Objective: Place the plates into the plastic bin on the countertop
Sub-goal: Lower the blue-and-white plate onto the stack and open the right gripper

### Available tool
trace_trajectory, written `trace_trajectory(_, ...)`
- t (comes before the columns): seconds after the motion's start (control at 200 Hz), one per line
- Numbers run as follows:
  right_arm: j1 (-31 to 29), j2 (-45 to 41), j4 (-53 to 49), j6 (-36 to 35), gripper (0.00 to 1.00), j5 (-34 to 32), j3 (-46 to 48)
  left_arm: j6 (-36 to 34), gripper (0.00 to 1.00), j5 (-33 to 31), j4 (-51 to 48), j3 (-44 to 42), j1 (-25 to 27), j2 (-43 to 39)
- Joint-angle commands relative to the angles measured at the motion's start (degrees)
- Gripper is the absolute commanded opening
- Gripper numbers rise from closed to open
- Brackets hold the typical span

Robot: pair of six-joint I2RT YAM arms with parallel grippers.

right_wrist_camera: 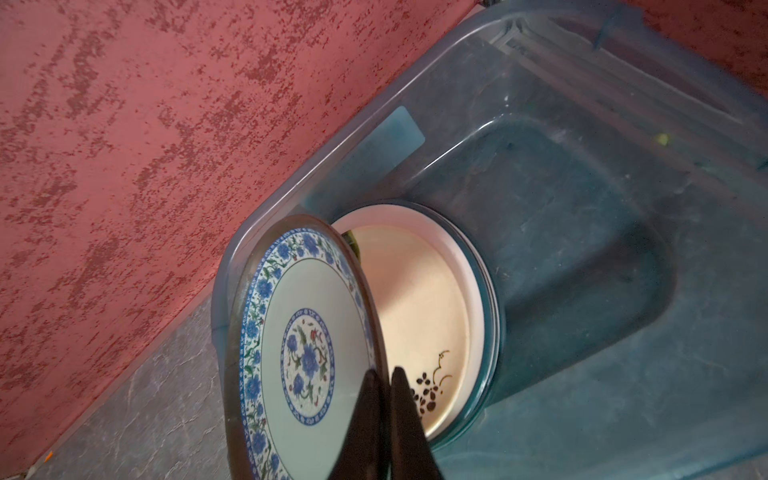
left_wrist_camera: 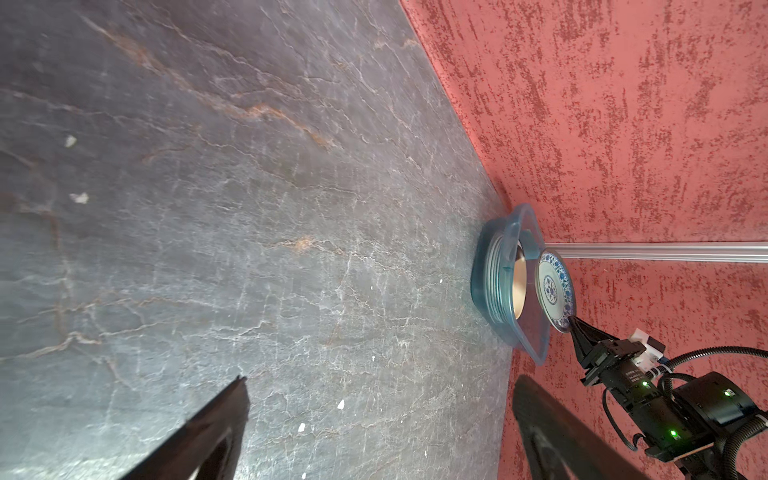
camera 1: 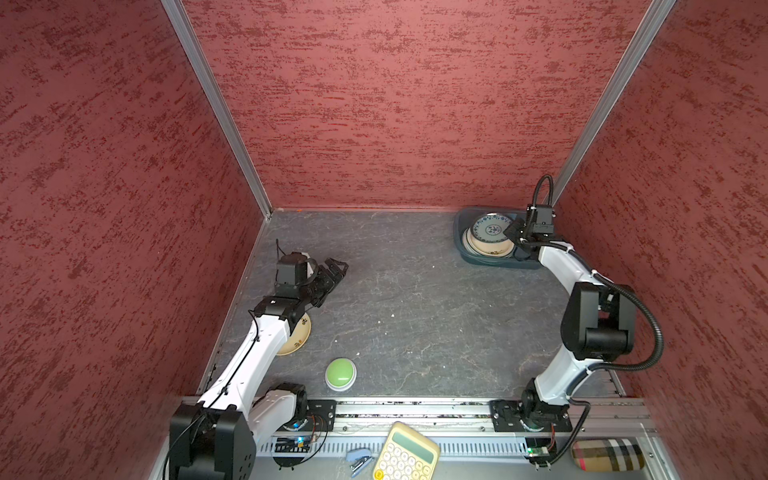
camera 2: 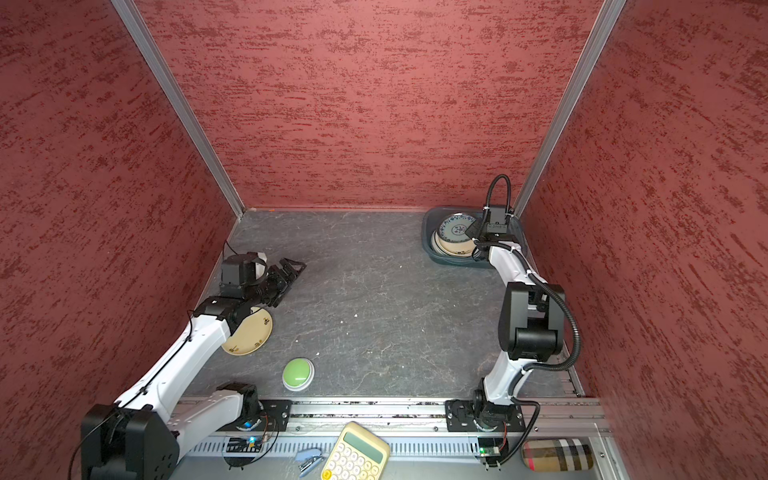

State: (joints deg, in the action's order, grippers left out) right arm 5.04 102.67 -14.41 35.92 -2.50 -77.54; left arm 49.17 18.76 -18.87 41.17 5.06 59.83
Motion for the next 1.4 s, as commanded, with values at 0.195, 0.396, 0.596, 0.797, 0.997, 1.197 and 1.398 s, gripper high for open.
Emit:
trace_trajectory(0.195,0.25,5.72,1.55,-1.98,0.0,-5.93,-4.71,-0.93,0.99,-1.36,-2.46,1.02,-1.02,-1.02)
trace_trajectory(0.396,0.32,7.38,1.41,-1.56,0.0,-4.55,-5.07,-0.86,0.99,-1.4,-2.61,0.85,-1.54,-1.08)
trace_trajectory(0.596,0.32,7.27,1.65,-1.69,0.1,-2.24,-4.45,-0.67,0.99,-1.46,-2.25,0.46,-1.52,-0.86)
trace_trajectory(0.797,0.32,7.18,1.61,-2.7,0.31,0.34,-4.15,-0.48,0.99,-0.87,-1.52,0.49,-1.54,0.1)
trace_trajectory(0.997,0.4,7.23,0.44,-4.05,0.55,1.54,-4.35,-0.09,0.99,-0.41,-0.73,0.06,-1.54,0.46)
trace_trajectory(1.197,0.32,6.75,0.09,-4.98,0.57,3.4,-3.83,-0.39,0.99,-0.3,-0.6,0.13,-1.51,0.93)
trace_trajectory(1.398,0.33,6.22,-0.51,-5.69,0.58,6.78,-4.2,-0.85,0.99,-0.7,-1.69,0.39,-1.97,0.81)
